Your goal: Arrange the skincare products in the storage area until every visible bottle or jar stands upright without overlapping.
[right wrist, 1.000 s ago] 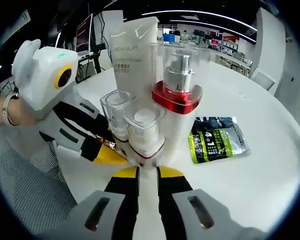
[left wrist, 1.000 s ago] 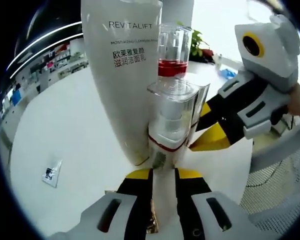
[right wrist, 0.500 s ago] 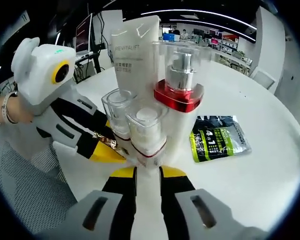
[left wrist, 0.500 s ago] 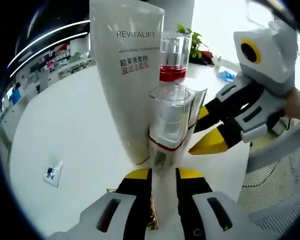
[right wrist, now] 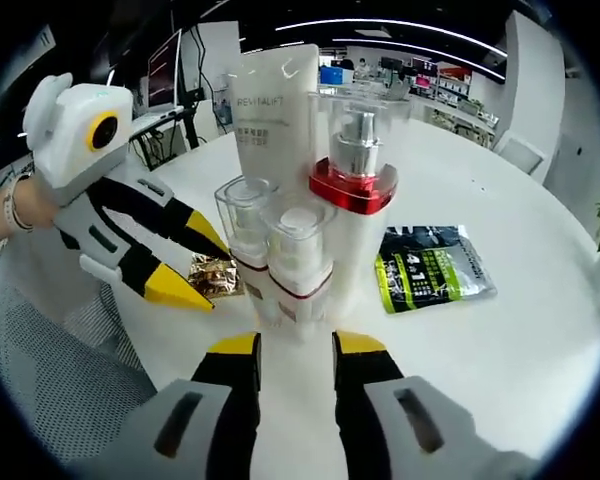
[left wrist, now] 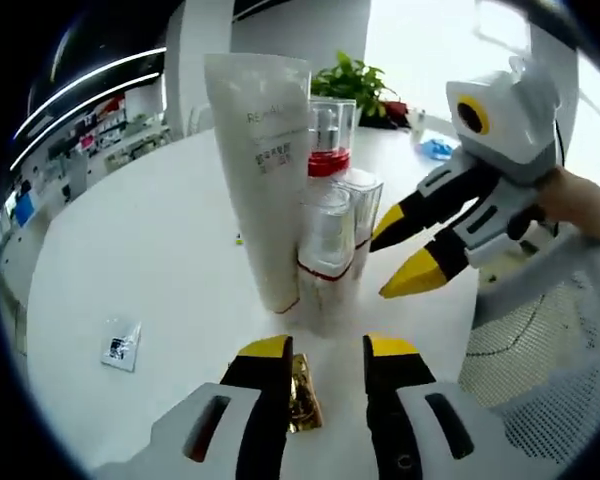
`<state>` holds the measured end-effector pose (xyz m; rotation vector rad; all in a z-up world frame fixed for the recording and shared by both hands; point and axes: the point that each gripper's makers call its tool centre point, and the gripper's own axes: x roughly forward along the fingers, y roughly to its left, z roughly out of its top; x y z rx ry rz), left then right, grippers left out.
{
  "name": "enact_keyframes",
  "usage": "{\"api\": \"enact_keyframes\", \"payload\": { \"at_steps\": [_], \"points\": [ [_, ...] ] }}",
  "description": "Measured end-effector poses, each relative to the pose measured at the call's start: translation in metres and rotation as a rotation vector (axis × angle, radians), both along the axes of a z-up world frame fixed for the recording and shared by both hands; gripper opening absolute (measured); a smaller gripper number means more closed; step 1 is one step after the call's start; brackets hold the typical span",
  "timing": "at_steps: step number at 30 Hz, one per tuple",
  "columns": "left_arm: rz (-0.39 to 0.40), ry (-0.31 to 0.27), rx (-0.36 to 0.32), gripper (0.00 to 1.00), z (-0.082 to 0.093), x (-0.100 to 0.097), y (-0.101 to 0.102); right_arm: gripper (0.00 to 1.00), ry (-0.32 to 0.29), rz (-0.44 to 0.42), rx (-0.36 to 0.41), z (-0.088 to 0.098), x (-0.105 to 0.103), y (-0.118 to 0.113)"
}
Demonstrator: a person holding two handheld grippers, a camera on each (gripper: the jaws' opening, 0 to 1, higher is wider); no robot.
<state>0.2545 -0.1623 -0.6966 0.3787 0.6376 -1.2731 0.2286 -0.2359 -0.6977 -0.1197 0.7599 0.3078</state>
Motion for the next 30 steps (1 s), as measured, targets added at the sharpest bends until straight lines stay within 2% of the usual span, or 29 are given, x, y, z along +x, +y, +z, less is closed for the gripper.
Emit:
{"api": "enact_keyframes", "payload": {
  "at_steps": [8, 12, 15, 22, 30],
  "points": [
    [0.056, 0.001, -0.059, 0.30, 0.023, 0.008, 0.024, 0.41, -0.020, -0.021, 0.038, 0.017, -0.008, 0.013],
    [0.086, -0.012, -0.087, 0.40, 0.036, 0.013, 0.037, 0.49, -0.039, -0.021, 0.031, 0.031, -0.012, 0.018],
    [0.101, -0.016, -0.105, 0.40, 0.046, 0.017, 0.045, 0.52, -0.057, -0.019, 0.025, 0.041, -0.012, 0.020],
    [0.123, -0.025, -0.101, 0.50, 0.054, 0.024, 0.063, 0.63, -0.097, -0.023, 0.013, 0.065, -0.012, 0.024],
    [0.154, -0.041, -0.097, 0.63, 0.063, 0.026, 0.081, 0.75, -0.100, -0.021, -0.020, 0.076, -0.016, 0.026]
  ]
}}
